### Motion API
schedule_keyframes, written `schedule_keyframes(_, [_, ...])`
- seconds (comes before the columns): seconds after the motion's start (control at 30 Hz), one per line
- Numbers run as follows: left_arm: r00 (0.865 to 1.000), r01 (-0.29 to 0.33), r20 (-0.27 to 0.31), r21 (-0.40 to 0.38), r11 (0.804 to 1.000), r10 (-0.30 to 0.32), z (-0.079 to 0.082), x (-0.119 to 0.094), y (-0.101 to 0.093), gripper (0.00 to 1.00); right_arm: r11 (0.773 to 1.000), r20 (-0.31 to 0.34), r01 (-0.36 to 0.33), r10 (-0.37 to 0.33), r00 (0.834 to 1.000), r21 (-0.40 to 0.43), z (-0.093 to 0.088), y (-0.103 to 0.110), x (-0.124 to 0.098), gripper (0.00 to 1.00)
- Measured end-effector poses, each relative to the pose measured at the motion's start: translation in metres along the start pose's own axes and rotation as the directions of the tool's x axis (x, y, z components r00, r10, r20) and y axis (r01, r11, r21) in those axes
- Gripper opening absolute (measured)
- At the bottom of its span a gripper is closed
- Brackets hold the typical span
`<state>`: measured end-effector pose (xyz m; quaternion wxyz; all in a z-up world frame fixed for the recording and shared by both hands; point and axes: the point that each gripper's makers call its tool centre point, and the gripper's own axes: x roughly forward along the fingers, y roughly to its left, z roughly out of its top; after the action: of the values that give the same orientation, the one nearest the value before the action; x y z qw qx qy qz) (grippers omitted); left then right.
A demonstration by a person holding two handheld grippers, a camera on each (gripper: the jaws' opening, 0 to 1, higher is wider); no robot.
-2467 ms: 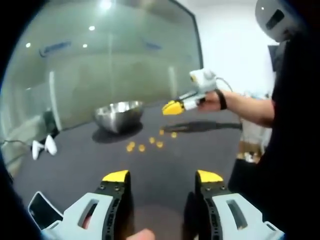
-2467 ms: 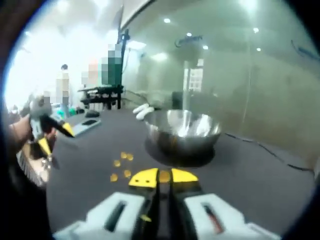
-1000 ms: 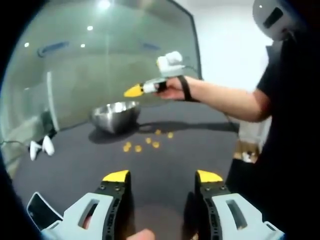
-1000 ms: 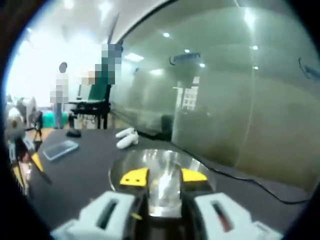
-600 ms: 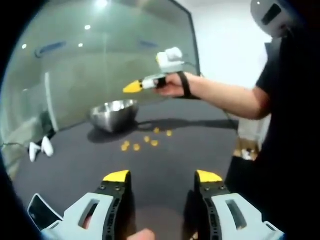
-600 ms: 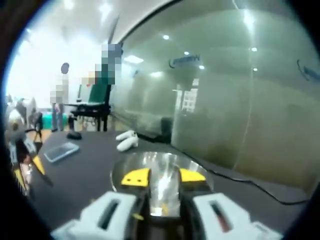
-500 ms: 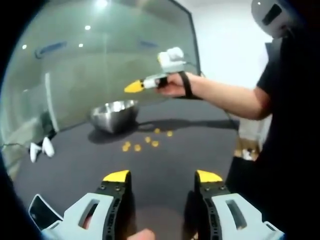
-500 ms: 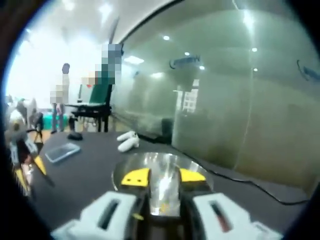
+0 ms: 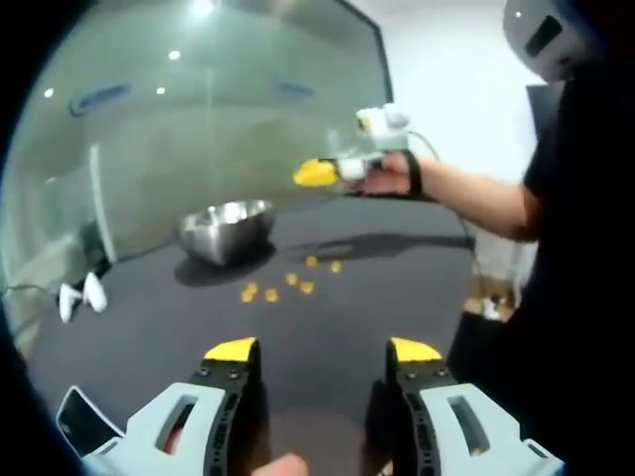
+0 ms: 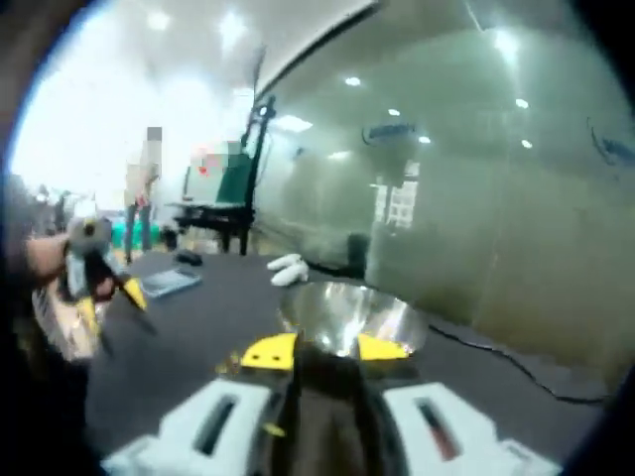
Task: Pick up the QQ candy scattered on the table and place it into the stainless steel bowl on the table
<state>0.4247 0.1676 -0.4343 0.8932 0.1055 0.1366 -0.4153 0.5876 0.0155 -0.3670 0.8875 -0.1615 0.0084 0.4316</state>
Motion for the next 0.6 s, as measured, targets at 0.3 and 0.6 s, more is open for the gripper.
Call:
schedule_keyframes(0.3, [1.0, 0.006, -0.002, 0.004, 1.0, -0.006, 0.001, 0.002, -0.001, 0.52, 0.991, -0.077, -0.135, 0.133, 0.988, -0.018, -0.044, 0.054, -0.044, 0.22])
schedule_keyframes(0.6, [1.0, 0.013, -0.001, 0.012, 1.0, -0.013, 0.003, 0.001, -0.005, 0.52, 0.981, -0.062, -0.191, 0.193, 0.979, 0.033, -0.045, 0.074, -0.048, 0.22])
